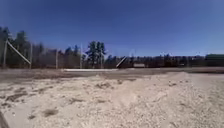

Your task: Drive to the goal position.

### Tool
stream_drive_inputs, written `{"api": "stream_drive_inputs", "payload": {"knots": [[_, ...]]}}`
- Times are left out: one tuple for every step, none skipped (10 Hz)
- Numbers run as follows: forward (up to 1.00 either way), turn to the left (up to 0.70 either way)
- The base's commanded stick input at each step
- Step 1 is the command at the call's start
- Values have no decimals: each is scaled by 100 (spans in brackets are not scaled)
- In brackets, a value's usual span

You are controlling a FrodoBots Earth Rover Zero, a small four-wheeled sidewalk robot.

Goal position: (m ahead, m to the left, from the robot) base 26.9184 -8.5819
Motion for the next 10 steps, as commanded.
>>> {"api": "stream_drive_inputs", "payload": {"knots": [[70,0],[70,0],[70,0],[70,0],[70,0],[70,0],[70,0],[70,0],[70,0],[70,0]]}}
